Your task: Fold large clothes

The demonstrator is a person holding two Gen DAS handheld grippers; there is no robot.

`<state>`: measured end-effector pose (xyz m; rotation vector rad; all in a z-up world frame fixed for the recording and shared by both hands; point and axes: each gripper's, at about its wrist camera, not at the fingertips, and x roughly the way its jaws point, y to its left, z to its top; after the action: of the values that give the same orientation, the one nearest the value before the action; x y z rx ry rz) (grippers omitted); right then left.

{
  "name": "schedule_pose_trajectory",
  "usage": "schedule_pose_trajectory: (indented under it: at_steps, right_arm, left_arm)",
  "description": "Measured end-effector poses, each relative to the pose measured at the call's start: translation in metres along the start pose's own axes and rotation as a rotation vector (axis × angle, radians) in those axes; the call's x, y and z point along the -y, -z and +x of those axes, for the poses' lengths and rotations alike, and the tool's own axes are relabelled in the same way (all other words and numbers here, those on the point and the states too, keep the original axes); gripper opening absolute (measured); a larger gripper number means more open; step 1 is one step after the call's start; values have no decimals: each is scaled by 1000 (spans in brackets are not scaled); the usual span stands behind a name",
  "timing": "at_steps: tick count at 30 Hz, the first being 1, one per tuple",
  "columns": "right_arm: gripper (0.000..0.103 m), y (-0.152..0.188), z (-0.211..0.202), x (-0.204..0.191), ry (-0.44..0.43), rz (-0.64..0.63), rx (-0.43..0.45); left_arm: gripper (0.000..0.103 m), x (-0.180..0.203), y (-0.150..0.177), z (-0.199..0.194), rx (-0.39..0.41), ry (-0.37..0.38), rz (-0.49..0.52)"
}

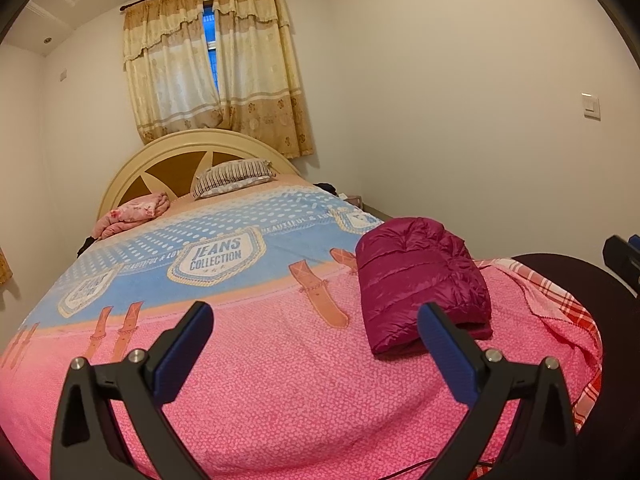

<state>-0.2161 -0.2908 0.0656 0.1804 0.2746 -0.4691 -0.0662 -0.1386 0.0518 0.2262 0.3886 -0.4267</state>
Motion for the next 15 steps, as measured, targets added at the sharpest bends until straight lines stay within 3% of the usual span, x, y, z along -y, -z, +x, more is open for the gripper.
schedule_pose_trajectory:
  at_steps: [15]
  right_arm:
    - [70, 3, 2, -3, 3, 3, -6]
  left_arm:
    - [103, -15, 0, 8, -31, -20, -45]
